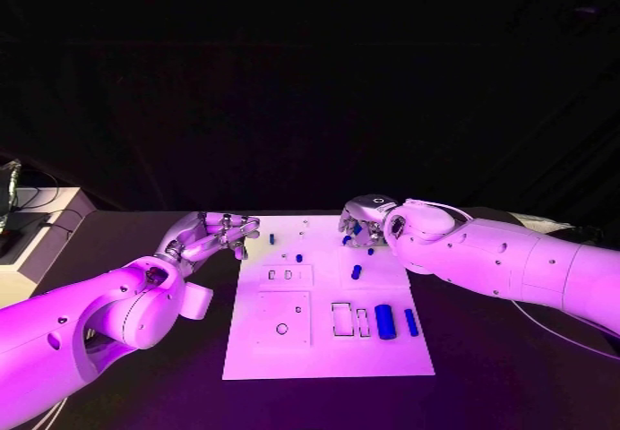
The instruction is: Assemble the parts on the task board
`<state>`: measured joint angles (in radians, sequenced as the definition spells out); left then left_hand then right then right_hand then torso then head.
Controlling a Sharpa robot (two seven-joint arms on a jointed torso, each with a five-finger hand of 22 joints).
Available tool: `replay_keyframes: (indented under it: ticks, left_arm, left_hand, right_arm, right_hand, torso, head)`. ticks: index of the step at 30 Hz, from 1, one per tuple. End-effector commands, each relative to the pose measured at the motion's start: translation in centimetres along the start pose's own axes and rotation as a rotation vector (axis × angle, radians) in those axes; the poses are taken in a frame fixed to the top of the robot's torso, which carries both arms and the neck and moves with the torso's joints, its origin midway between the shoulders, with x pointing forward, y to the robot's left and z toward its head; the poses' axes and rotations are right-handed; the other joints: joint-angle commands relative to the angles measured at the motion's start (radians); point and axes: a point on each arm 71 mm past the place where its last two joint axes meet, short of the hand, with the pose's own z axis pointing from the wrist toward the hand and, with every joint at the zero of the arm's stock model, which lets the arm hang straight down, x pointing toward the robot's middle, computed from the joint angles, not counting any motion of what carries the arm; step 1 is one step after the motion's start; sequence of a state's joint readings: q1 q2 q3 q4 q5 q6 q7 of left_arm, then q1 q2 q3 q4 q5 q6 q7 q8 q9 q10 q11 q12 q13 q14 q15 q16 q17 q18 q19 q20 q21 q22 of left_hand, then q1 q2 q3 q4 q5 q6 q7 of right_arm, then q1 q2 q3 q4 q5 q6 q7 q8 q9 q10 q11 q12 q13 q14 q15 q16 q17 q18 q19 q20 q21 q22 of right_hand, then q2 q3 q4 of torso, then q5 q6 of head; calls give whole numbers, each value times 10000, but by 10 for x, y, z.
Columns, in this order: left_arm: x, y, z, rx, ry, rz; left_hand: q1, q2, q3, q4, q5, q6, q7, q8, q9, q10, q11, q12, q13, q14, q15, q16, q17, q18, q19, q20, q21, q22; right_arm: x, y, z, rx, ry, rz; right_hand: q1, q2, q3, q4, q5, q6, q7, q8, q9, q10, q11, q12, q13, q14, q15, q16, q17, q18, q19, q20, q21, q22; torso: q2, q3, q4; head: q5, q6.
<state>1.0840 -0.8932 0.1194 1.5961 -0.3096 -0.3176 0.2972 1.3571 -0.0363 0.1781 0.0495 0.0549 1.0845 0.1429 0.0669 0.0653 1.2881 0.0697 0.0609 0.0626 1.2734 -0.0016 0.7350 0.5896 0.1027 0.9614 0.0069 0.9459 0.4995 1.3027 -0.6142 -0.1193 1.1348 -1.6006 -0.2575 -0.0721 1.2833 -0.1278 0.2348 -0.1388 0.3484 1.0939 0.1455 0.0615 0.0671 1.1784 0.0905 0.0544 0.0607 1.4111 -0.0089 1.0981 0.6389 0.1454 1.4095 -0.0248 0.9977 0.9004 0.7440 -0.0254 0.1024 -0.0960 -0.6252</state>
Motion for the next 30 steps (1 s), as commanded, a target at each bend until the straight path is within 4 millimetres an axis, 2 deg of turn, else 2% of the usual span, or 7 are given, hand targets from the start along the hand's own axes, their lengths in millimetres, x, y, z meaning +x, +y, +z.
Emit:
replay_keyframes:
  ticks: [1, 5, 10, 15, 26, 30]
  left_arm:
    - [1, -1, 0, 13, 188, -15]
    - [1, 0, 1, -6, 186, -14]
    - [0, 0, 1, -37, 187, -11]
    - [-1, 1, 1, -67, 176, -5]
    - [-2, 2, 1, -132, 191, -21]
    - [-2, 2, 1, -148, 195, -26]
  left_hand:
    - [-108, 4, -35, 45, 15, -43, 5, -30, -6, -81, -10, 13, 4, -53, -15, 38, -8, 187, -74, -8, 40, 17]
    - [-108, 6, -38, 49, 14, -47, 6, -28, -5, -88, -8, 14, 4, -54, -15, 57, -14, 189, -79, -6, 50, 20]
    - [-108, 6, -38, 49, 14, -47, 6, -28, -5, -88, -8, 14, 4, -54, -15, 57, -14, 189, -79, -6, 50, 20]
    - [-115, 14, -44, 63, 12, -50, 8, -28, -5, -94, -6, 15, 5, -60, -12, 85, -22, 192, -86, -2, 66, 24]
    - [-109, 26, -42, 71, 14, -53, 6, -27, -5, -102, -5, 14, 4, -65, -11, 114, -29, 195, -92, -1, 80, 27]
    - [-107, 28, -48, 77, 11, -58, 6, -27, -4, -117, 0, 12, 4, -69, -10, 145, -33, 199, -95, 1, 99, 33]
  right_arm:
    - [4, 0, 0, 55, 383, -240]
    - [5, -1, 0, 116, 425, -285]
    - [5, -2, 1, 163, 466, -324]
    - [6, -3, 1, 191, 490, -374]
    - [4, -6, -1, 274, 301, -549]
    - [2, -5, -1, 205, 31, -558]
  right_hand:
    - [85, -13, 104, 18, -8, 85, 24, 9, 7, 25, -18, 40, 3, -50, -15, 59, -31, 429, 120, 10, -163, 210]
    - [73, 50, 236, 22, 100, 137, 11, 10, 8, 31, -26, 40, 1, -50, -22, 65, -41, 426, 140, 5, -255, 331]
    - [6, 181, 805, -43, 25, 253, -19, 11, 11, 116, -57, 40, 0, -55, -47, 78, -46, 412, 185, -19, -392, 582]
    - [-39, 287, 1227, -75, 32, 381, -46, 7, 19, 227, -93, 37, -3, -63, -79, 78, -41, 390, 214, -45, -499, 807]
    - [-85, 190, 1321, -159, 56, 371, -48, 14, 18, 206, -87, 36, 0, -49, -68, 54, -2, 381, 342, -44, -897, 1371]
    - [22, 252, 1401, -231, 40, 421, -60, 26, 27, 304, -116, 44, 5, -56, -87, 48, 9, 365, 372, -51, -917, 1514]
  torso:
    - [64, -4, 37]
    - [87, -12, 59]
    - [115, -4, 83]
    - [158, 2, 77]
    - [217, 9, 89]
    - [237, 4, 106]
  head:
    - [-35, 37]
    - [-51, 51]
    - [-60, 68]
    - [-65, 90]
    - [-90, 119]
    - [-103, 143]
